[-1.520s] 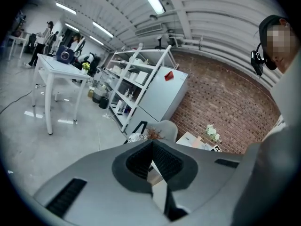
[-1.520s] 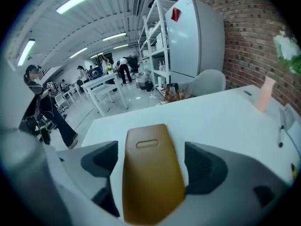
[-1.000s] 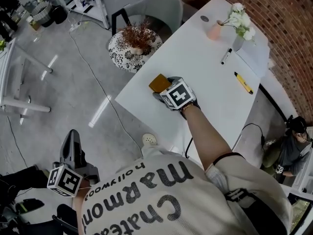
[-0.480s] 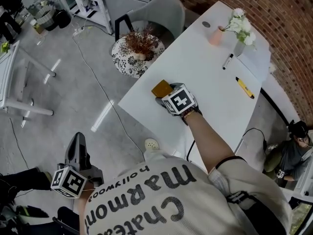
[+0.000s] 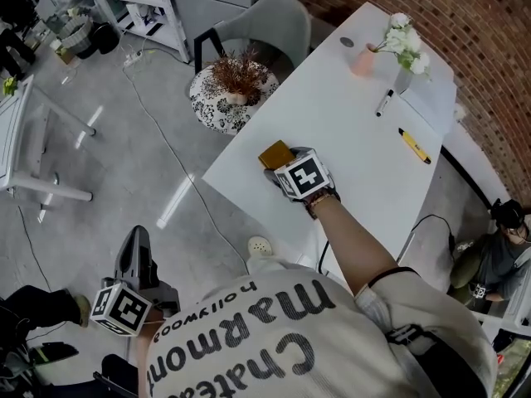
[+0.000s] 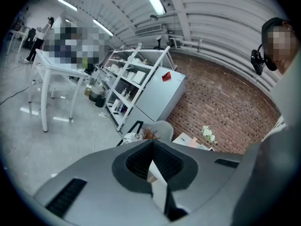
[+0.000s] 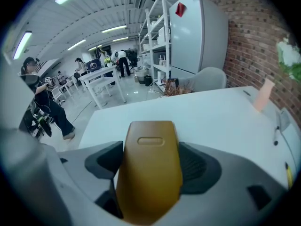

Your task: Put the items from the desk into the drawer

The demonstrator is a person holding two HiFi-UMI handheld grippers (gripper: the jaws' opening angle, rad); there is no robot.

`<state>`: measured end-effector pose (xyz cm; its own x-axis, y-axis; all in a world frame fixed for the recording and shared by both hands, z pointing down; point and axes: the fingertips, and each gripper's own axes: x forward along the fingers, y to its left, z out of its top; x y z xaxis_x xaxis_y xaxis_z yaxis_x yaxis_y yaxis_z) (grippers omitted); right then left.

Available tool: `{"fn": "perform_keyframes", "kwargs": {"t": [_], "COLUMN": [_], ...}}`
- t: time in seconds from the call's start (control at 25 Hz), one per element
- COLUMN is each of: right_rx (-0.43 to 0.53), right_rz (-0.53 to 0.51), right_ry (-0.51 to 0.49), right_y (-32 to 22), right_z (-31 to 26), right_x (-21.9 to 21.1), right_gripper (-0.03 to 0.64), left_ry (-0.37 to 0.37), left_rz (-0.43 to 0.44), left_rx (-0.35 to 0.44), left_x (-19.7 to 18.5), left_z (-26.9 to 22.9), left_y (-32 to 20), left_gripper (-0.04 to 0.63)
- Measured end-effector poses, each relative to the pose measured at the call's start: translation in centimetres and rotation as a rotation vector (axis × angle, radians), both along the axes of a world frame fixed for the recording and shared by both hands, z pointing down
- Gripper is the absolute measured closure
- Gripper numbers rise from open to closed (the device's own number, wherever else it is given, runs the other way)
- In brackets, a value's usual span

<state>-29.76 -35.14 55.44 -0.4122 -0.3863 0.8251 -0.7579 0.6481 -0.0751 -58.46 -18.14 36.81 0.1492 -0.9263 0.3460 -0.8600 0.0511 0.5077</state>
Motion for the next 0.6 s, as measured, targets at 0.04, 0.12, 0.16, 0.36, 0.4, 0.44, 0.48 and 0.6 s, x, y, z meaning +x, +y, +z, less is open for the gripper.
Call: {"fn": "perform_keyframes", "kwargs": {"t": [0.04, 0.12, 0.16, 0.36, 0.4, 0.44, 0.48, 0.6], "right_rx": [0.001, 0.005, 0.008, 0.044, 0.05, 0.053, 0.056, 0.069], "right_rz": [0.006, 0.018, 0.023, 0.061, 0.065, 0.067, 0.07, 0.083], "right_ry": [-0.003, -0.014, -0.022, -0.076, -0.088, -0.099, -0.11, -0.139], "right_y": [0.2, 0.6, 0.9, 2.3, 2.6, 3.0, 3.3, 4.3], "right_z": [-0.1, -0.4, -0.5, -2.6, -3.1, -3.5, -3.9, -5.0], "right_x": [0.0, -0.2, -0.2, -1.0, -1.3, -1.5, -1.7, -2.0], "right_gripper": [0.238, 0.238, 0.238, 0.238, 0.238, 0.238, 0.238, 0.238], "left_ry": [0.002, 0.006, 0.009, 0.013, 0.014, 0.016, 0.019, 0.024], "left_rz": [0.003, 0.013, 0.018, 0.035, 0.038, 0.041, 0.043, 0.05], "left_rx": [0.003, 0.011, 0.015, 0.025, 0.028, 0.032, 0.037, 0.043], "left_x": [0.0, 0.2, 0.3, 0.5, 0.4, 0.4, 0.3, 0.4], "left_z": [-0.1, -0.2, -0.3, -0.6, -0.7, -0.8, -0.9, -0.9], "left_y": [0.0, 0.0, 0.0, 0.8, 1.0, 1.2, 1.4, 2.3], "left_gripper": [0.595, 0.595, 0.595, 0.595, 0.595, 0.595, 0.595, 0.595]}}
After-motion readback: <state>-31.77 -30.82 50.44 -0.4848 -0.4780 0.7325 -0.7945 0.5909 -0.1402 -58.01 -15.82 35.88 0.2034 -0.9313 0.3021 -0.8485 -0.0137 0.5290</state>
